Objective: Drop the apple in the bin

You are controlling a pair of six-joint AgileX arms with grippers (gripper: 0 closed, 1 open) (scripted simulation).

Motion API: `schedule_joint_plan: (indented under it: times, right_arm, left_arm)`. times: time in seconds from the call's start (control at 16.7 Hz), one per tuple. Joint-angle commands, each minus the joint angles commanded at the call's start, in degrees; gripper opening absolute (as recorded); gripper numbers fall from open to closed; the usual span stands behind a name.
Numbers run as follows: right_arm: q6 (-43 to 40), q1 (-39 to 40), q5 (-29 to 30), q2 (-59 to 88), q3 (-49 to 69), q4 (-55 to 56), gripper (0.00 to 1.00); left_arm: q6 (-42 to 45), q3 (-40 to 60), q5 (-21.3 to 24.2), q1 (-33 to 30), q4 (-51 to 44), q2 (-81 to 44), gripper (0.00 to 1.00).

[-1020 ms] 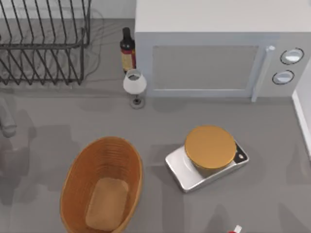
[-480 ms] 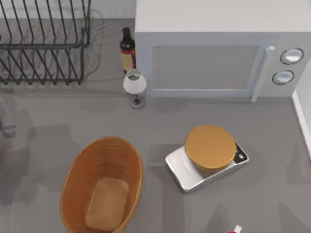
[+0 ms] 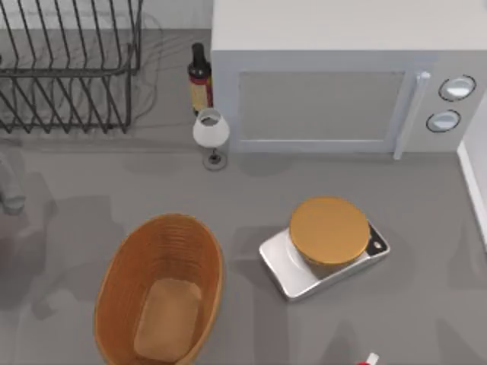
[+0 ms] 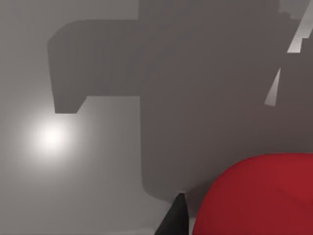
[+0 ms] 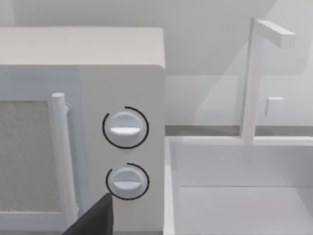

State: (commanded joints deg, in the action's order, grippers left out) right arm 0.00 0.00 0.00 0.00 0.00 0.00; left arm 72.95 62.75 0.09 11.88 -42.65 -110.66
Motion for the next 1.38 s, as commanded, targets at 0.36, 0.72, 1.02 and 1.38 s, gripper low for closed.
schedule_joint_plan:
  times: [0.36,0.72,1.02,1.38]
  right_arm:
    - [0.0,0.0,0.0,0.0,0.0,0.0,1.00]
    - [0.0,0.0,0.0,0.0,0.0,0.0,1.00]
    - [0.0,0.0,0.0,0.0,0.0,0.0,1.00]
    - [0.0,0.0,0.0,0.0,0.0,0.0,1.00]
  left_arm:
    - [-0.3,0.3,0.1,-0.1,-0.9,1.2,0.00]
    - [-0.1,7.9,0.2,-0.1,-10.6,3.2,0.00]
    - [-0.2,19.1,0.1,-0.4,-27.6,7.3,0.00]
    - [-0.7,24.6,0.1,-0.4,-34.2,10.2,0.00]
